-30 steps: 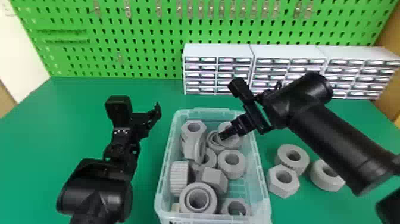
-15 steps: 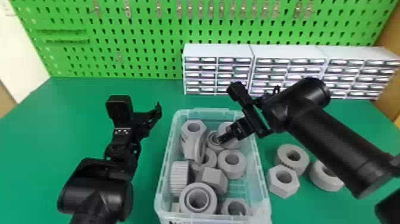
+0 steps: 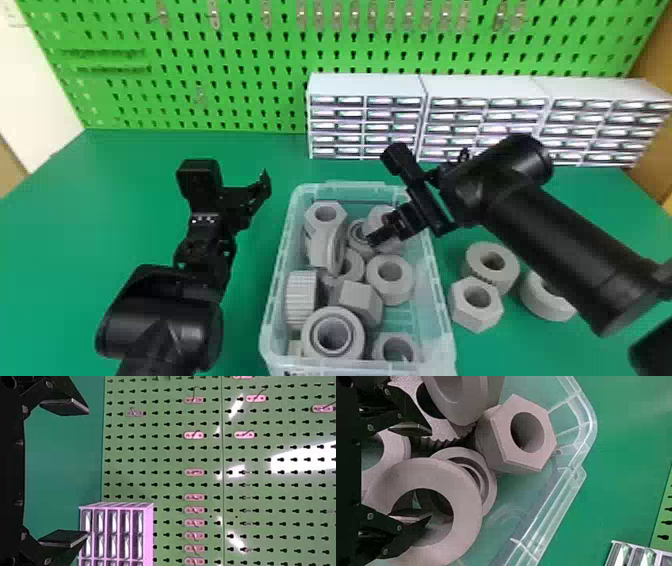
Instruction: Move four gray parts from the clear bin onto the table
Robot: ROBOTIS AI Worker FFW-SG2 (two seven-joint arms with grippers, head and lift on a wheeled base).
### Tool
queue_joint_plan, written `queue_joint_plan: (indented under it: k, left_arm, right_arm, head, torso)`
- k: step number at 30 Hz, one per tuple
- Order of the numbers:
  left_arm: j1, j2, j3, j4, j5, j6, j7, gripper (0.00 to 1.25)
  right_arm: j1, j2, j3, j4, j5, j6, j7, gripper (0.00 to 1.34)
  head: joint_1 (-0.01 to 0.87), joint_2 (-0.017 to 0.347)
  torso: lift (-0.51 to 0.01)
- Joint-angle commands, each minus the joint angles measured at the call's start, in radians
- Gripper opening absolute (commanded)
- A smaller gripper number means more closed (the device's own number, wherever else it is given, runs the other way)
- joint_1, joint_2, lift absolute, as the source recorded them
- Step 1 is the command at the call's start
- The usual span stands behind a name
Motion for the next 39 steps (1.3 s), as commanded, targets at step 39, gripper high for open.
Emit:
queue_joint_plan:
  k: [39]
  left_arm:
    - [0.002,0.015,0.0,0.002,0.014,-0.004,0.0,1.07]
  right_arm:
    - [-0.015,0.003,-0.026,-0.021,-0.007,0.115,-0.048,0.34]
  head:
    - [0.693,0.072]
  torso:
    - [-0.052]
